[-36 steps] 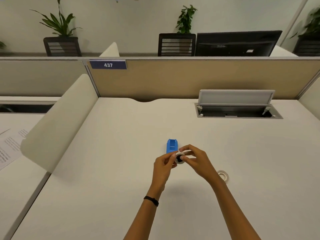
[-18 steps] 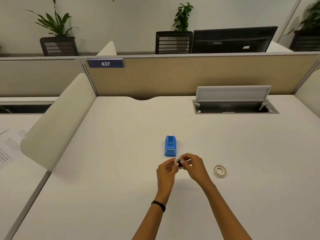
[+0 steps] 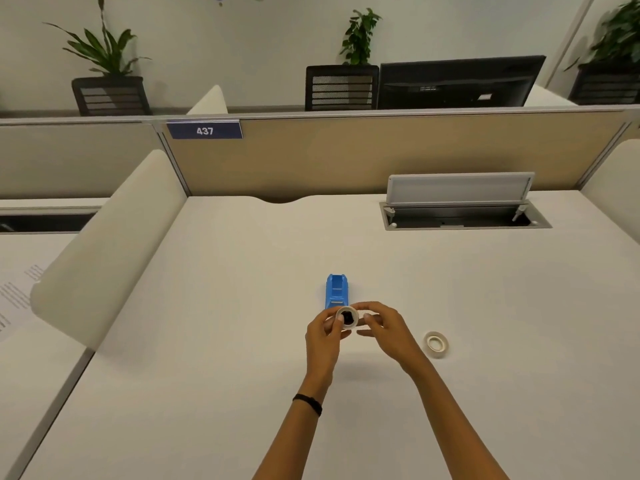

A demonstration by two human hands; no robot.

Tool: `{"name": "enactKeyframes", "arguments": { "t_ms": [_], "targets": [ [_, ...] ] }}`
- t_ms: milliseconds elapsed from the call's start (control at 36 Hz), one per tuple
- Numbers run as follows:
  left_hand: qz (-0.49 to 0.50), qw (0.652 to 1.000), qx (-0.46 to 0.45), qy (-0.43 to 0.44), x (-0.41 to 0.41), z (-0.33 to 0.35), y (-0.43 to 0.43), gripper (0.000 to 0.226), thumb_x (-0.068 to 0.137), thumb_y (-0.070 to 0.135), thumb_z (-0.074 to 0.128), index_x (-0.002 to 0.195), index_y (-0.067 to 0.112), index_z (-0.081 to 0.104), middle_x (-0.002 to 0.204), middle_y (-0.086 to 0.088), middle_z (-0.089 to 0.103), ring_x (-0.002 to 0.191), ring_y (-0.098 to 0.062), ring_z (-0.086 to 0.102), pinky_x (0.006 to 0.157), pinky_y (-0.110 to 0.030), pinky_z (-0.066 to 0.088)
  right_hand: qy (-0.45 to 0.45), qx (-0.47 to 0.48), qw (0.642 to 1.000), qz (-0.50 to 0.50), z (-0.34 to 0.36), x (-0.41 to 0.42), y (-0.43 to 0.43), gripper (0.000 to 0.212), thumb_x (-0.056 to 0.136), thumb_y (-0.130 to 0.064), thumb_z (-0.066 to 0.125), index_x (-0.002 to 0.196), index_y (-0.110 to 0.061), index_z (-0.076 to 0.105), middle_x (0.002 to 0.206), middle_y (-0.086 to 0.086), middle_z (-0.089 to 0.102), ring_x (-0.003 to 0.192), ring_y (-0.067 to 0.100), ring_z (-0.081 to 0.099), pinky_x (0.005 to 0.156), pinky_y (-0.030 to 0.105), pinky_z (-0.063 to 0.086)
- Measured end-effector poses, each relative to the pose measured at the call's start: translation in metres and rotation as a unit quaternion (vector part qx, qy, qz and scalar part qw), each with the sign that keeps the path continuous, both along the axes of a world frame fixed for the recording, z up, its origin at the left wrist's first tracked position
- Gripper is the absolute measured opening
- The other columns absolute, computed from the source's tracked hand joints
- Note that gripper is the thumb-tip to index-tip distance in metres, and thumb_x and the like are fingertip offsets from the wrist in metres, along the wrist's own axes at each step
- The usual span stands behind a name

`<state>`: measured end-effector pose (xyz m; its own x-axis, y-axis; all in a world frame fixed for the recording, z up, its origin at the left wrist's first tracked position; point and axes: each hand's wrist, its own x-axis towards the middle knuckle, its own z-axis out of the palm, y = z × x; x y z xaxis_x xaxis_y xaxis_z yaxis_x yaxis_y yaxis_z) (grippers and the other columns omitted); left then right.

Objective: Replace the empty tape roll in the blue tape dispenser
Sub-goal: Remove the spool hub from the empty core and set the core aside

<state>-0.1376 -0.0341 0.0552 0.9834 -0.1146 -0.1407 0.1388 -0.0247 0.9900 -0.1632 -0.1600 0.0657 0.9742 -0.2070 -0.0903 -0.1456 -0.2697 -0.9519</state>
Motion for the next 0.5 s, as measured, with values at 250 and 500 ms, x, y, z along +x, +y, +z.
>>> {"name": "enactKeyframes", "arguments": {
  "t_ms": [250, 500],
  "targets": [
    [-0.042, 0.999, -0.003, 0.029, 0.004, -0.005, 0.002, 0.013, 0.092, 0.016, 0.053, 0.104, 0.019, 0.058, 0.102, -0.007, 0.067, 0.085, -0.018, 0.066, 0.060, -0.014, 0.056, 0.023, -0.036, 0.999, 0.028, -0.009, 0.005, -0.002, 0.027, 0.084, -0.006, 0.064, 0.109, -0.017, 0.062, 0.104, -0.001, 0.065, 0.087, 0.016, 0.064, 0.068, 0.014, 0.051],
    [-0.061, 0.997, 0.034, 0.027, 0.014, -0.016, 0.001, 0.012, 0.090, 0.014, 0.055, 0.099, 0.013, 0.063, 0.098, -0.010, 0.069, 0.081, -0.018, 0.067, 0.058, -0.015, 0.055, 0.028, -0.063, 0.997, 0.017, -0.023, 0.011, -0.009, 0.020, 0.078, -0.017, 0.073, 0.096, -0.019, 0.066, 0.092, -0.006, 0.066, 0.076, 0.005, 0.063, 0.063, 0.009, 0.048]
  ]
}}
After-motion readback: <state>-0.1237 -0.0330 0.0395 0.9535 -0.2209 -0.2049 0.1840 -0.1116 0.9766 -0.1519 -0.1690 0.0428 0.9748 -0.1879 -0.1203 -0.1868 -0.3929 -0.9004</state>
